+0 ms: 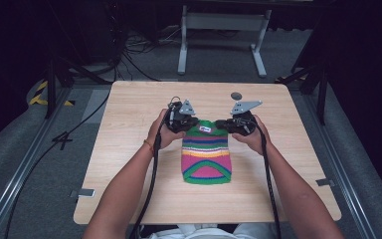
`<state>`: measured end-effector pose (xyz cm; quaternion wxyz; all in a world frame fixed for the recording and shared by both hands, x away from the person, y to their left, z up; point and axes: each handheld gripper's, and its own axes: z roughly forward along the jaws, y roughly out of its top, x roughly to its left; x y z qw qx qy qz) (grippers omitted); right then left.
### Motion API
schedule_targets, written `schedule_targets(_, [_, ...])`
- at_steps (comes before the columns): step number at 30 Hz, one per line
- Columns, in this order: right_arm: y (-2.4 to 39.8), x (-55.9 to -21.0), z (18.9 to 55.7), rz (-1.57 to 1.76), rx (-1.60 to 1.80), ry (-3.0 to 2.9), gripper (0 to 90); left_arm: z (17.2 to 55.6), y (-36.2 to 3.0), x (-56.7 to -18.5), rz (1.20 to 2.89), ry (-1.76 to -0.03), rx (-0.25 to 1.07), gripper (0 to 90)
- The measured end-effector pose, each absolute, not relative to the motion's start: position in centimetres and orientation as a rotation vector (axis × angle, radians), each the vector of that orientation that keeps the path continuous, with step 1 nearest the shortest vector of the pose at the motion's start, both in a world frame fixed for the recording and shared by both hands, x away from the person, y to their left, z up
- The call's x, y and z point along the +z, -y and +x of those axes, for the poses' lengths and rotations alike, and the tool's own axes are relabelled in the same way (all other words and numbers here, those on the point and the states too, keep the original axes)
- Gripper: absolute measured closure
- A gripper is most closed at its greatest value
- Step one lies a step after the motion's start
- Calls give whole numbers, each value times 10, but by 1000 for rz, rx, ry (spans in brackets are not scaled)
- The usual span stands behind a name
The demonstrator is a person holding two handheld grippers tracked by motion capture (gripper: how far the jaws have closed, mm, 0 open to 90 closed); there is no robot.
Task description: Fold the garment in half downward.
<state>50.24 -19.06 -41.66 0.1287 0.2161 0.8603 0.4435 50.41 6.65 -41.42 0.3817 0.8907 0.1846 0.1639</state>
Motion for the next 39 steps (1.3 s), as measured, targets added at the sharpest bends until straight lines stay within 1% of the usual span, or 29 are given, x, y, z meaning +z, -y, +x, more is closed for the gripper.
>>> schedule_targets(9, [197,-415,481,561,1304,-2529,853,482,-64,-410,2263,-395,415,839])
schedule_targets(12, [198,-416,470,512,1317,-2567,851,469,-65,-413,2293,-341,418,839])
schedule_targets(19, [197,-422,451,454,1285,-2622,851,448,-71,-421,2340,-286,398,839])
schedule_targets(22, [195,-424,442,432,1278,-2636,851,440,-75,-422,2328,-274,363,839])
schedule_targets(30, [195,-430,420,392,1223,-2672,849,413,-74,-431,2395,-187,336,840])
schedule_targets(35, [193,-436,408,369,1213,-2708,849,402,-71,-438,2426,-135,320,842])
schedule_targets(39, [192,-439,401,347,1204,-2730,849,396,-70,-441,2454,-130,302,841])
